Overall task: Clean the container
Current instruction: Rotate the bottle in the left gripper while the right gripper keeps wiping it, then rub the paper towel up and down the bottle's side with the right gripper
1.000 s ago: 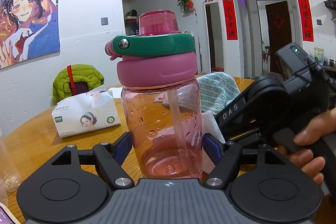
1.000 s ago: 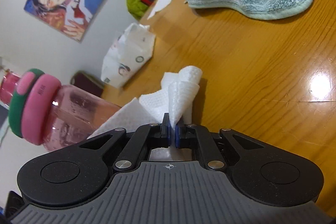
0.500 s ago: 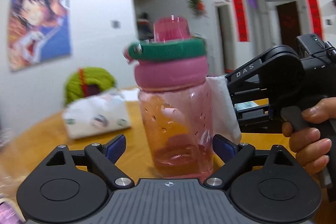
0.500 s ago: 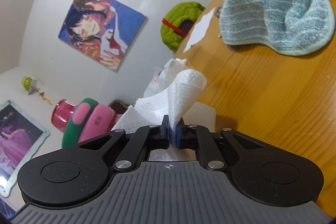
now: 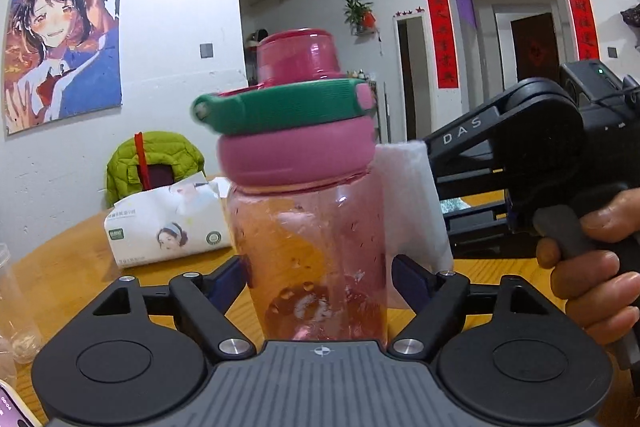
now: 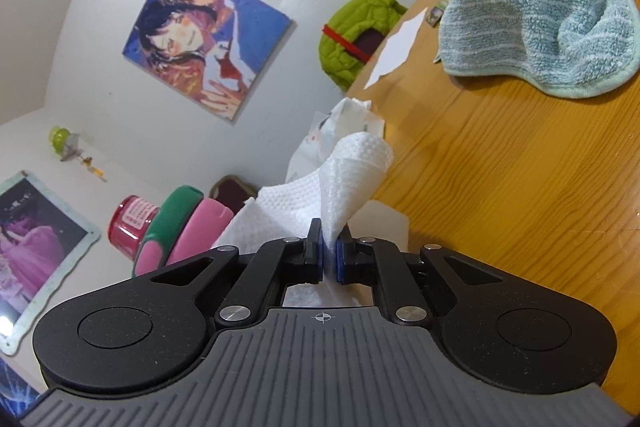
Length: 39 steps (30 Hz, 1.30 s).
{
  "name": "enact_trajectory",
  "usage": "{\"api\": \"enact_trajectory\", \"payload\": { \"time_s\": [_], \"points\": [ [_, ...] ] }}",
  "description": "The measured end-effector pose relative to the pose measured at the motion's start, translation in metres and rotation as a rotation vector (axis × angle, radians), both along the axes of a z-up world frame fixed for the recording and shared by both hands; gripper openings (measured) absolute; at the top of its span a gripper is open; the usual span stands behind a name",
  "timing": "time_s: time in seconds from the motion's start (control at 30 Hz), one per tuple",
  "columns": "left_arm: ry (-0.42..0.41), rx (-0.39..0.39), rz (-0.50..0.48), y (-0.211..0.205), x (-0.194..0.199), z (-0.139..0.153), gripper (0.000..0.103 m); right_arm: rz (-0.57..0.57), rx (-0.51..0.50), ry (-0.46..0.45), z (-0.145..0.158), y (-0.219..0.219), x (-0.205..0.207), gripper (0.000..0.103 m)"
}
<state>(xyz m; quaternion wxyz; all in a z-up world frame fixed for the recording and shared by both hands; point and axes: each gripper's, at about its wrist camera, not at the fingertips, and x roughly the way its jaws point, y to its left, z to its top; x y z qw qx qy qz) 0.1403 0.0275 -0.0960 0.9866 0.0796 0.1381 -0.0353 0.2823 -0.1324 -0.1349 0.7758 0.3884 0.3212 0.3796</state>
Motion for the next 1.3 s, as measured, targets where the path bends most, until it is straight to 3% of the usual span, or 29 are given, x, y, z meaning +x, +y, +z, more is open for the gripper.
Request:
{"api": "enact_trajectory", "payload": {
  "time_s": [0.13, 0.23, 0.33, 0.5, 0.67, 0.77, 0.9, 0.93, 1.0, 1.13, 1.23, 1.3],
  "points": [
    [-0.005, 0.055, 0.026, -0.005, -0.006, 0.000, 0.086, -0.062, -0.048, 0.016, -0.003, -0.010, -0.001, 0.012],
    [-0.007, 0.088, 0.020, -0.010, -0.010, 0.000, 0.074, -0.061, 0.021, 0.001, -0.003, -0.015, -0.003, 0.012],
    [-0.011, 0.088, 0.010, -0.010, -0.009, 0.000, 0.073, -0.059, 0.090, -0.013, -0.003, -0.020, -0.006, 0.012],
    [-0.010, 0.078, -0.004, -0.007, 0.001, -0.001, 0.072, -0.053, 0.092, -0.021, -0.004, -0.010, -0.008, 0.011],
    [-0.011, 0.070, -0.004, -0.008, -0.002, -0.001, 0.072, -0.029, -0.219, 0.144, -0.025, 0.012, 0.008, 0.011],
    [-0.011, 0.070, -0.005, -0.008, -0.002, -0.001, 0.072, -0.028, -0.201, 0.132, -0.021, 0.008, 0.005, 0.011],
    [-0.011, 0.070, -0.005, -0.009, -0.003, -0.001, 0.072, -0.054, 0.032, -0.064, 0.004, -0.012, -0.014, 0.011],
    [-0.011, 0.071, -0.005, -0.009, -0.003, -0.001, 0.072, -0.058, 0.051, -0.088, 0.007, -0.014, -0.017, 0.011],
    [-0.011, 0.070, -0.005, -0.009, -0.003, -0.001, 0.072, -0.059, -0.001, -0.061, 0.006, -0.010, -0.015, 0.011],
    [-0.011, 0.069, -0.005, -0.010, -0.004, -0.001, 0.072, -0.034, -0.183, 0.147, -0.023, 0.003, 0.003, 0.011],
    [-0.011, 0.068, -0.005, -0.010, -0.004, -0.001, 0.072, -0.039, -0.152, 0.077, -0.013, -0.001, -0.004, 0.011],
    [-0.011, 0.068, -0.005, -0.010, -0.004, -0.001, 0.072, -0.056, -0.031, -0.022, -0.001, -0.010, -0.013, 0.010]
  ]
}}
